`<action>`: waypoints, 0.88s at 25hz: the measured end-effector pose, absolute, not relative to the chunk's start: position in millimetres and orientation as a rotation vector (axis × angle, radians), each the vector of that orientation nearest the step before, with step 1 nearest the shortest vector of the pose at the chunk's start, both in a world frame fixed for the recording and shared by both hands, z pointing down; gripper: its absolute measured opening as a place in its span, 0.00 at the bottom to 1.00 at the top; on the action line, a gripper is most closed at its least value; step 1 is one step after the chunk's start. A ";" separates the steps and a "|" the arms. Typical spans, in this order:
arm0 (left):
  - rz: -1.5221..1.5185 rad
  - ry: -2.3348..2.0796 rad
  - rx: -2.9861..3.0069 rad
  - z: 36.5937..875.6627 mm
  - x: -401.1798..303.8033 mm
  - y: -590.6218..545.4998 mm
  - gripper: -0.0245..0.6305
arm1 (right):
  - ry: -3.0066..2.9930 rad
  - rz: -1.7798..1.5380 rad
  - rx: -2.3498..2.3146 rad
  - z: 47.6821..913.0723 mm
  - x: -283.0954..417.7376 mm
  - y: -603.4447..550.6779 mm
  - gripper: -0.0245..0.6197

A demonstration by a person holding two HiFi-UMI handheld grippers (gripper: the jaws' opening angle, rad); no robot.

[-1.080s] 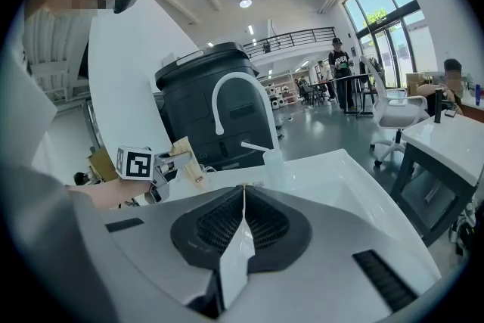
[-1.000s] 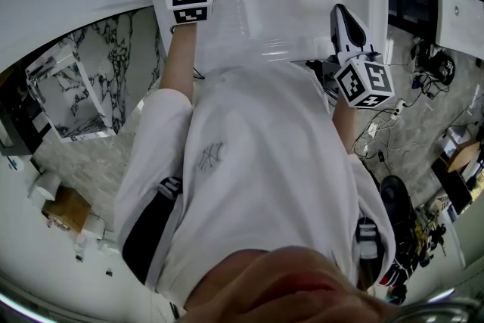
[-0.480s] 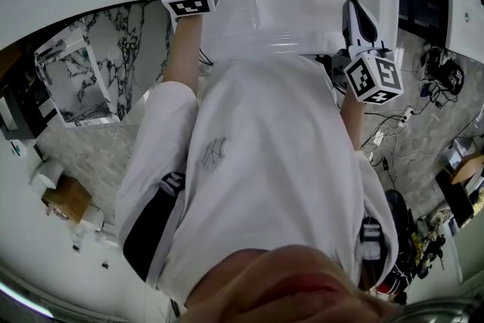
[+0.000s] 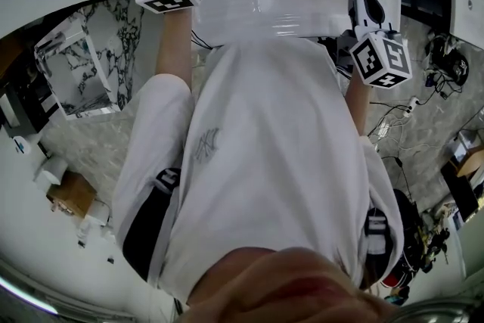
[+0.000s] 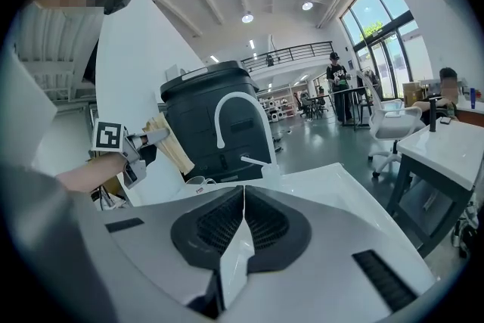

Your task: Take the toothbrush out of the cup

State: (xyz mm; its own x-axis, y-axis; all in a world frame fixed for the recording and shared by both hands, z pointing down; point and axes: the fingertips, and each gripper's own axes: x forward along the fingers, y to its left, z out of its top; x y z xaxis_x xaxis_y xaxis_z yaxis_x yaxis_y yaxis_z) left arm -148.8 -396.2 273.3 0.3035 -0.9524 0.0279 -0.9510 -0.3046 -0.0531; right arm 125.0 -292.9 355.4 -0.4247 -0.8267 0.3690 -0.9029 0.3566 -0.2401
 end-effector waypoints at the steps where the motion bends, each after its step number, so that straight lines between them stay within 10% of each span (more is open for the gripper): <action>1: -0.072 1.828 -2.505 266.8 -150.0 -393.5 0.10 | -2.432 0.609 1.569 354.6 124.1 -292.7 0.06; 22: 0.157 1.819 -2.472 183.2 -159.0 -310.1 0.10 | -2.406 0.512 1.648 336.7 146.7 -277.2 0.06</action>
State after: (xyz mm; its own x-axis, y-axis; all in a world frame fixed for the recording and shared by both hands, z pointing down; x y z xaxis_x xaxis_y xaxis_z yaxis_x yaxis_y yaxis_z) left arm -159.0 -310.1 183.2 0.2950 -0.9476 -0.1227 -0.9546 -0.2979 0.0055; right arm 146.7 -277.2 336.7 -0.3690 -0.8662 0.3369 -0.9283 0.3260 -0.1787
